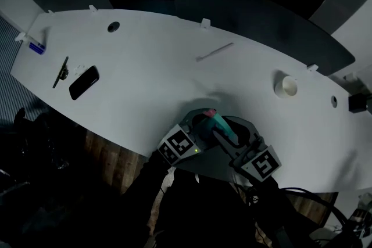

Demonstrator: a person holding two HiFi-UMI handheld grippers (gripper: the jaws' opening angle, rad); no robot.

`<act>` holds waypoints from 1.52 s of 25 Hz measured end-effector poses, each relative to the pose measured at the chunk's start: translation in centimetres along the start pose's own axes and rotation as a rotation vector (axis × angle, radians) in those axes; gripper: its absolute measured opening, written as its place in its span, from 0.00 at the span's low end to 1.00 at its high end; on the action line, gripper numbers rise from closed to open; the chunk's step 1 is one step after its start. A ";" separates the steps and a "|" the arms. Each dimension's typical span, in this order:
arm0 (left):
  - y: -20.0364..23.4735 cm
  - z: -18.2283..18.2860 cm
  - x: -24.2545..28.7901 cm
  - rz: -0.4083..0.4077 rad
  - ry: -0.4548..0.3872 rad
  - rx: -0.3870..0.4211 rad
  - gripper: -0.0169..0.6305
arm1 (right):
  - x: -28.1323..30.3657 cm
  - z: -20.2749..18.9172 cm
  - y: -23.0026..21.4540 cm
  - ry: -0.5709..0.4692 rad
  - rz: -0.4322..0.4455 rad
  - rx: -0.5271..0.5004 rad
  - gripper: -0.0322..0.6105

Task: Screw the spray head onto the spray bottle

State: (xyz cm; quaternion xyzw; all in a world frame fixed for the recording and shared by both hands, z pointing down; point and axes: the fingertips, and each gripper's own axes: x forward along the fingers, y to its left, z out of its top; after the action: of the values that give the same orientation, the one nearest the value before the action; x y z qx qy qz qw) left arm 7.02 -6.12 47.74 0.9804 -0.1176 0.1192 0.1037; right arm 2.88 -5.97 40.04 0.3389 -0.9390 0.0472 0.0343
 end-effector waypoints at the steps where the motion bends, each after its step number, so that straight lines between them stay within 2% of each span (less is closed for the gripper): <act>1: 0.2 0.1 -0.1 0.091 -0.027 -0.013 0.61 | -0.1 0.0 0.0 -0.015 -0.056 -0.009 0.28; 5: 0.6 0.3 -1.1 0.426 -0.151 -0.087 0.61 | -0.5 -0.1 0.3 -0.056 -0.240 -0.052 0.28; 7: 0.5 0.1 -1.6 0.505 -0.188 -0.126 0.61 | -0.6 -0.5 0.9 -0.039 -0.254 -0.080 0.27; 8: 0.4 0.1 -1.7 0.496 -0.193 -0.138 0.61 | -0.6 -0.7 1.1 -0.027 -0.234 -0.076 0.28; 10: 0.3 0.0 -1.7 0.394 -0.166 -0.118 0.62 | -0.4 -0.9 1.3 -0.006 -0.163 -0.035 0.27; 12: 0.4 -0.2 -1.6 0.239 -0.088 -0.056 0.68 | -0.3 -1.0 1.3 0.022 -0.075 0.000 0.28; 13: 0.4 -0.4 -1.5 0.142 -0.035 -0.032 0.75 | -0.3 -1.0 1.3 0.039 -0.029 0.003 0.28; 17: -1.3 -1.7 -0.6 -0.299 0.168 -0.017 0.75 | -0.2 -1.0 1.7 0.083 0.149 -0.025 0.27; 19: -2.0 -2.1 -0.1 -0.420 0.216 0.006 0.69 | -0.1 -0.8 1.8 0.073 0.216 -0.014 0.28; 20: -2.1 -2.1 0.0 -0.434 0.214 0.017 0.69 | 0.0 -0.7 1.8 0.068 0.233 -0.010 0.28; 21: -2.1 -1.8 0.0 -0.418 0.196 0.020 0.68 | 0.0 -0.6 1.7 0.062 0.235 -0.011 0.28; 23: -1.7 -1.2 0.0 -0.310 0.129 0.004 0.66 | -0.1 -0.4 1.5 0.038 0.194 -0.010 0.28; 27: -0.6 -0.5 -0.1 0.057 -0.009 -0.040 0.63 | -0.5 -0.3 0.9 -0.034 -0.027 0.005 0.27; 29: -0.1 -0.3 -0.6 0.253 -0.075 -0.068 0.63 | -0.8 -0.3 0.9 -0.054 -0.149 -0.026 0.28; 31: 0.0 -0.3 -1.1 0.415 -0.130 -0.101 0.63 | -0.9 -0.5 1.4 -0.040 -0.219 -0.069 0.27; 32: -0.1 -0.5 -1.4 0.462 -0.149 -0.114 0.63 | -0.9 -0.8 1.6 -0.025 -0.224 -0.073 0.27; 33: -0.2 -0.6 -1.5 0.474 -0.160 -0.123 0.63 | -1.0 -1.0 1.9 -0.013 -0.209 -0.061 0.28; 35: -0.4 -0.6 -1.5 0.395 -0.145 -0.112 0.64 | -0.9 -1.2 2.1 0.003 -0.141 -0.015 0.28; 38: -0.7 -0.7 -1.9 0.140 -0.037 -0.051 0.69 | -0.8 -1.2 2.0 0.032 -0.007 0.029 0.28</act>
State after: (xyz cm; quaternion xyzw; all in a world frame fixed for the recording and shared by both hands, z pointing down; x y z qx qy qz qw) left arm 5.27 -4.93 47.83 0.9689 -0.1905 0.1049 0.1180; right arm 2.21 -3.83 40.98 0.3418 -0.9364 0.0659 0.0443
